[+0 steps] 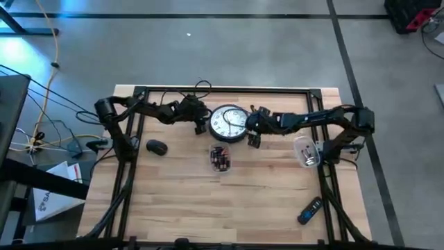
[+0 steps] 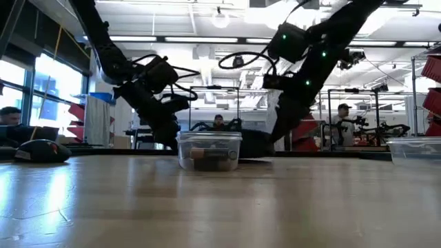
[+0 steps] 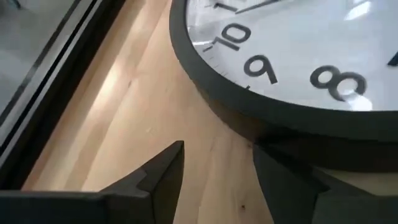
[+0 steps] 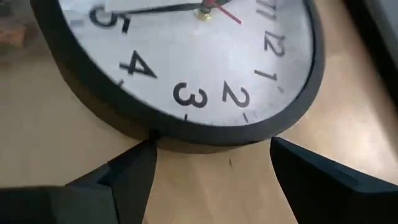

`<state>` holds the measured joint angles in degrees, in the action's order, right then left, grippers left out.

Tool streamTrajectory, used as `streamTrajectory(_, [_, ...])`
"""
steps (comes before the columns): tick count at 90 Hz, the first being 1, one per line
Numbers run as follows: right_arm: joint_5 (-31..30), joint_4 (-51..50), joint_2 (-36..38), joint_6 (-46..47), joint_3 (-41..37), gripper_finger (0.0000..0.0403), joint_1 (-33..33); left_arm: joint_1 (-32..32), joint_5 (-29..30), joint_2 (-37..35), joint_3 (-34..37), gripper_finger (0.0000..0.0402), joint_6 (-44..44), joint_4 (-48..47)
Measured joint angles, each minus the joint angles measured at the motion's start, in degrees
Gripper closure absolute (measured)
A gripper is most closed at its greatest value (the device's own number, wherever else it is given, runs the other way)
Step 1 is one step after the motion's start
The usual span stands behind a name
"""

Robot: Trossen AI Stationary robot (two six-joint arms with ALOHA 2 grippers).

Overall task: Insert battery
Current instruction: Move the wall clock to the top of the table

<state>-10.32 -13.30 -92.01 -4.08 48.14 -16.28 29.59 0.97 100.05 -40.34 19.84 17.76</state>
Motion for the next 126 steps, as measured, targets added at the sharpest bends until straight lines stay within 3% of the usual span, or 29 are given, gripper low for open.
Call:
streamTrajectory(40, [9.1,2.47,-8.99,-3.9,0.09,0.0121,-4.54,0.12,-3.71,0.01,0.0,0.0225,3.85,-4.18])
streamTrajectory(54, [11.11,6.85,-10.19,-5.33,-0.07,0.0121,-4.5,0.27,-8.67,-0.03,-0.07,0.0225,4.29,-6.81])
streamTrajectory(69, [12.54,8.32,-10.2,-8.24,-0.13,0.0121,-4.52,0.36,-11.74,-0.04,-2.39,0.0221,4.89,-12.6])
streamTrajectory(82, [13.29,8.79,-10.27,-9.62,-0.15,0.0121,-4.7,0.19,-15.18,-0.02,-6.59,0.0209,6.3,-22.96])
streamTrajectory(102, [14.16,9.81,-10.34,-9.97,-0.22,0.0121,-5.02,0.14,-15.04,0.03,-9.17,0.0181,7.88,-27.76])
streamTrajectory(114, [15.18,10.38,-10.38,-9.39,-0.22,0.0121,-5.26,0.1,-10.79,0.04,-9.47,0.0168,9.44,-28.47])
streamTrajectory(126, [15.58,8.77,-10.14,-9.0,-0.11,0.0121,-5.79,0.28,-9.45,0.04,-11.65,0.0163,9.07,-35.04])
